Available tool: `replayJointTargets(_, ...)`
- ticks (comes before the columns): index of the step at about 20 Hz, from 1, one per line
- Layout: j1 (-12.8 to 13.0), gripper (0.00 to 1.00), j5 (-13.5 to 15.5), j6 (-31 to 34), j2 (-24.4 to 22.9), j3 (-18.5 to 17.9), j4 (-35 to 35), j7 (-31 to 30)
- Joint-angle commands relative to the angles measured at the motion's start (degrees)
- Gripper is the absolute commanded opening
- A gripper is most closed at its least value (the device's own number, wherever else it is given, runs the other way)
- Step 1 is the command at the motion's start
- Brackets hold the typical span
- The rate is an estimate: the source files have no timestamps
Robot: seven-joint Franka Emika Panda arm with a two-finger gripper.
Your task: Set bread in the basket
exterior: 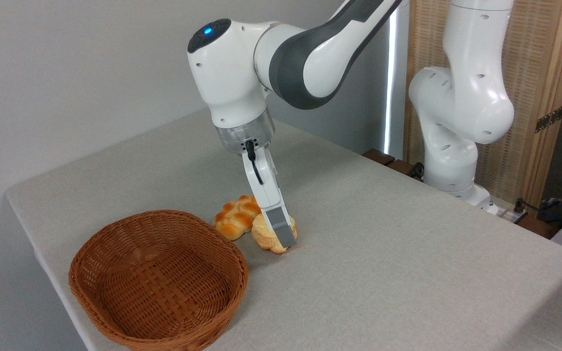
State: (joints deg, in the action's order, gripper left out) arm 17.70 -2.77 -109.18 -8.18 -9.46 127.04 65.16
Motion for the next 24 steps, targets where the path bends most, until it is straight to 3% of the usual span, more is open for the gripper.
replayJointTargets(1, 0.8, 1.00, -0.9, -1.3, 0.5, -0.5, 0.5, 0.8)
replayJointTargets(6, 1.5, 1.00, -1.0, -1.7, 0.9, -0.5, 0.4, 0.5)
replayJointTargets(12, 1.5, 0.49, -2.7, -3.1, 0.9, -0.5, 0.3, 0.3)
replayJointTargets(24, 1.4, 0.48, -2.7, -2.3, 0.2, -0.6, 0.1, 0.0)
